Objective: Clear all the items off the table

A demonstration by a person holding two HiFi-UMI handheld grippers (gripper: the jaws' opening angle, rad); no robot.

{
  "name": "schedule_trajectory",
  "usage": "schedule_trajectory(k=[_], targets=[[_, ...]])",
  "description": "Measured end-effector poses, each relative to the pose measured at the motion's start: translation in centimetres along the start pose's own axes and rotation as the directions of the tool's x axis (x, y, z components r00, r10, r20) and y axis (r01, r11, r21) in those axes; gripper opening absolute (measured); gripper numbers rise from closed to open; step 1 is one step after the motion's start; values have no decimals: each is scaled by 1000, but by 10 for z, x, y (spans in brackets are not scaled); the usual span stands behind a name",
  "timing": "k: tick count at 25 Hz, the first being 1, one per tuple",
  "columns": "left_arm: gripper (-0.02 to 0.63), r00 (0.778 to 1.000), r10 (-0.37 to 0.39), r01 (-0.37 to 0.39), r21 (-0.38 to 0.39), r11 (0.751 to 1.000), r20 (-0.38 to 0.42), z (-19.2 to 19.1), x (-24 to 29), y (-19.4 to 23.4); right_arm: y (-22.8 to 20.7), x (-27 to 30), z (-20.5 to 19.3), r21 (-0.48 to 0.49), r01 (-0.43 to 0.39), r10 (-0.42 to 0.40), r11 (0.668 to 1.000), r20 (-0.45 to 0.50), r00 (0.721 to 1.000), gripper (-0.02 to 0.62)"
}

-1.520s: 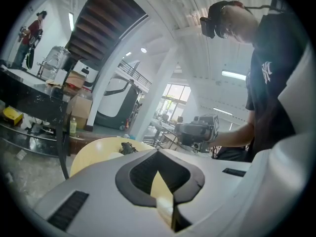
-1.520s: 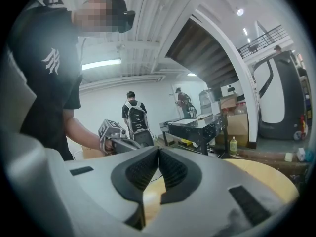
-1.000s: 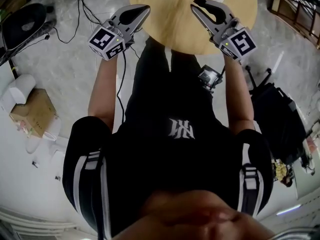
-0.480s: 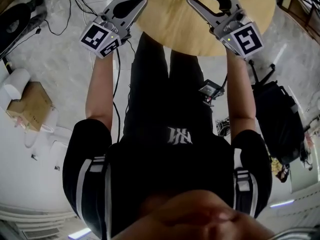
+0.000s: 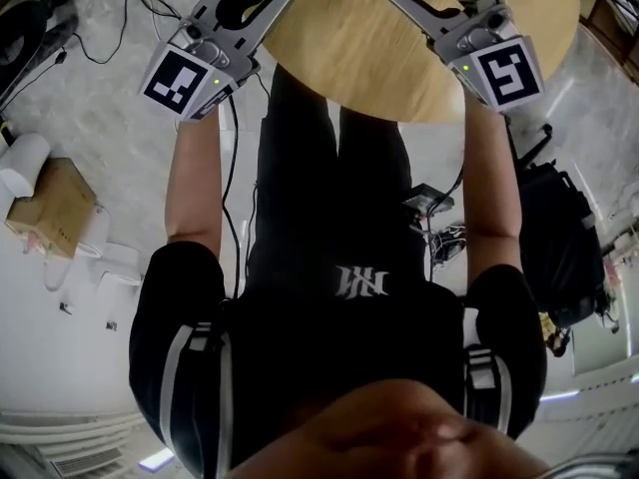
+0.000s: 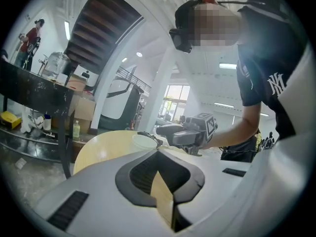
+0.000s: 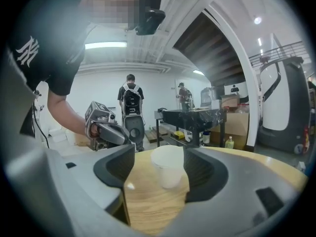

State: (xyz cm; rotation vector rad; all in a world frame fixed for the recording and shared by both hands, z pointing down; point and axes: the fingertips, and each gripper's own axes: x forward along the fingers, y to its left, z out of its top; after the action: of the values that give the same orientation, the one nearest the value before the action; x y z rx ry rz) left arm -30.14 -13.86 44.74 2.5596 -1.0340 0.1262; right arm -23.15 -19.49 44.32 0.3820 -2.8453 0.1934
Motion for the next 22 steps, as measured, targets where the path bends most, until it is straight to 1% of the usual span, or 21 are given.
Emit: schedule_trajectory(k=[2,4,6,9,12,15,19,22], targets=[[12,1000,-5,5,32,999,-4,0,3,1,-5,6,-4,-14,10,-10,1000,-3,1000,314],[12,1000,-12,13,59,998,-11,-1,7,-1,-9,12,-6,-20,22,-22,1000,-3,1000,414],[12,1000,-24,25,72,997,-16,-4,12,-5,-11,16,-9,-28,27,-27,999,-3,1000,416],[12,999,-38,39,70,997,-17,-8,17,-11,-12,20,-14,-46,26,-26,999,-8,1000,416],[12,999,-39,39,65,997,-14,-7,14,-10,-14,31,-14,-66,32,-33,997,-15,999,416],[12,999,-37,38,62,997,-15,-8,11,-8,-16,39,-18,-102,35,-40,994,-43,998,417],[12,999,-44,44,47,998,1,-7,10,-9,-17,47,-23,-93,26,-30,995,-51,998,417],[12,999,-52,51,50,997,16,-4,12,-11,-16,49,-27,-99,29,-36,995,-66,997,417]])
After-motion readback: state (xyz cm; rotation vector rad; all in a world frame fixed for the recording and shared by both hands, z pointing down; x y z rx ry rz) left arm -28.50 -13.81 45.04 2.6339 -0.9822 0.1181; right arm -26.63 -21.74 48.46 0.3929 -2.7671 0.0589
